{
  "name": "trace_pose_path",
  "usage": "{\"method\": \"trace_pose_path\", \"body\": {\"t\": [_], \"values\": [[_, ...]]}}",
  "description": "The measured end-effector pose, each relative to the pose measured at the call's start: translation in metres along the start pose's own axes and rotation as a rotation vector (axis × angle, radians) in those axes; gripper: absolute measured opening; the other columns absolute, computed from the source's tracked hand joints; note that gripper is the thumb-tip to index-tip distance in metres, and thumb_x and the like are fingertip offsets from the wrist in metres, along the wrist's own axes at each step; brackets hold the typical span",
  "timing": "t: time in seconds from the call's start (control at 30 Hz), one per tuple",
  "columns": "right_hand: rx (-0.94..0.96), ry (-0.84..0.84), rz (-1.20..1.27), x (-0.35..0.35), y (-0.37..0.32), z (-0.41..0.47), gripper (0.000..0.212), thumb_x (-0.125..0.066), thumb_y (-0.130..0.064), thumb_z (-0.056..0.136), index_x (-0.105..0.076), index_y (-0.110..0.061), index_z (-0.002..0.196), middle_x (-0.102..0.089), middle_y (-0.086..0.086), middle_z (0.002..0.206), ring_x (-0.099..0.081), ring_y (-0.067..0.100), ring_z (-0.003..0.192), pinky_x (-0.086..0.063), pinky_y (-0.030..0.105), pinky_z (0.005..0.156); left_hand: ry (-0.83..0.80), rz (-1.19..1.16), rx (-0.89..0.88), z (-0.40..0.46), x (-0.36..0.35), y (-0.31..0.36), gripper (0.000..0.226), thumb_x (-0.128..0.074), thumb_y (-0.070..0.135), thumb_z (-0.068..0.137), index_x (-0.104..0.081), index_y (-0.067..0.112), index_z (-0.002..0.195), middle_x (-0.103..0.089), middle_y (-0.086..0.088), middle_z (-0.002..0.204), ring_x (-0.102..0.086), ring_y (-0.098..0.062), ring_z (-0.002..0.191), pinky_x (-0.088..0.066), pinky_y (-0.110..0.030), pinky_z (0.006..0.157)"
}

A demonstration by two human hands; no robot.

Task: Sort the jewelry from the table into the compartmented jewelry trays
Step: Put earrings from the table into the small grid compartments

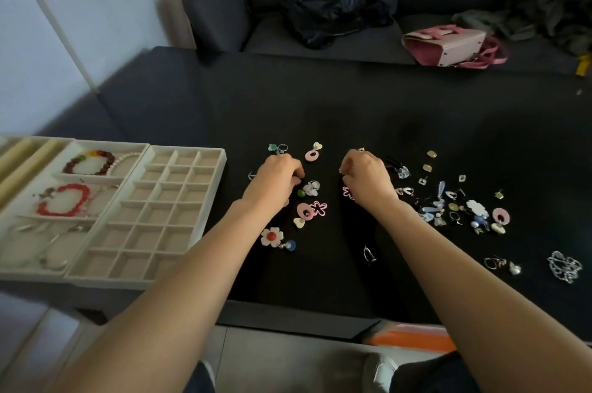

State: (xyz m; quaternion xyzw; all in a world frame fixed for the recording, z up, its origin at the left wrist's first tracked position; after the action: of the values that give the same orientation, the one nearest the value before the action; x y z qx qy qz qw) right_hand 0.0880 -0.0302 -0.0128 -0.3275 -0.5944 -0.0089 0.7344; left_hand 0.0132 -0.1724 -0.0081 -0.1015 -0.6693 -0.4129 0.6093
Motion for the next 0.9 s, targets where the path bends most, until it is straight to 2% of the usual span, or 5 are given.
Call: {"method": "trace_pose_path", "body": {"t": [0.2,0.33,0.6,0.77,0.9], "values": [[-0.096,-0.070,0.201,-0.003,-0.004,0.002,0.033,-0.055,-0.001,0.089,-0.053,-0.009,0.120,-0.052,0.006,0.100,-0.052,0.017,0.089,-0.045,0.024,0.067,0.208,-0.310,0.028,-0.002,0.012,0.002,0.015,-0.053,0.015,0.095,-0.066,0.010,0.100,-0.067,-0.002,0.093,-0.065,-0.012,0.085,-0.051,-0.023,0.077],[-0.157,-0.107,0.303,-0.006,-0.005,0.001,0.026,-0.060,-0.010,0.090,-0.058,-0.013,0.116,-0.055,0.003,0.101,-0.053,0.005,0.071,-0.038,0.015,0.051,0.280,-0.777,0.191,-0.004,0.020,-0.004,0.012,-0.051,0.013,0.096,-0.061,0.010,0.100,-0.069,-0.003,0.094,-0.069,-0.009,0.081,-0.056,-0.023,0.075],[-0.376,-0.122,0.839,-0.008,-0.007,-0.005,0.008,-0.060,-0.007,0.090,-0.067,-0.007,0.094,-0.066,0.011,0.094,-0.065,0.011,0.078,-0.055,0.022,0.072,0.157,-1.348,0.432,-0.017,0.015,0.006,0.019,-0.043,0.018,0.100,-0.053,0.002,0.106,-0.070,-0.009,0.086,-0.072,-0.022,0.074,-0.060,-0.030,0.067],[-0.472,-0.267,1.291,-0.006,-0.016,-0.014,0.020,-0.048,0.007,0.093,-0.064,0.002,0.104,-0.065,0.020,0.110,-0.068,0.022,0.098,-0.056,0.026,0.083,0.151,-1.392,0.476,-0.020,0.016,0.007,0.019,-0.043,0.020,0.100,-0.053,0.004,0.102,-0.070,-0.012,0.088,-0.072,-0.024,0.078,-0.059,-0.032,0.070],[-0.467,-0.342,1.430,-0.001,-0.034,-0.019,0.027,-0.044,0.008,0.093,-0.062,0.005,0.113,-0.066,0.020,0.111,-0.070,0.020,0.094,-0.057,0.027,0.082,0.190,-1.374,0.442,-0.026,0.029,0.005,0.018,-0.042,0.021,0.100,-0.053,0.007,0.096,-0.071,-0.009,0.084,-0.071,-0.019,0.076,-0.058,-0.028,0.068]]}}
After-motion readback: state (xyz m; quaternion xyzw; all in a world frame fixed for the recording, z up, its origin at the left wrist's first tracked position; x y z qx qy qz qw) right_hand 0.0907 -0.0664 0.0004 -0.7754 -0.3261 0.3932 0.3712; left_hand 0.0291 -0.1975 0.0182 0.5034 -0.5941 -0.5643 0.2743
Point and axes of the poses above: each hand's wrist, its own z-axis towards the middle knuckle, its own x-axis out of the back of the hand, y = z × x, the point moved 5 cm from there along z, towards the middle knuckle
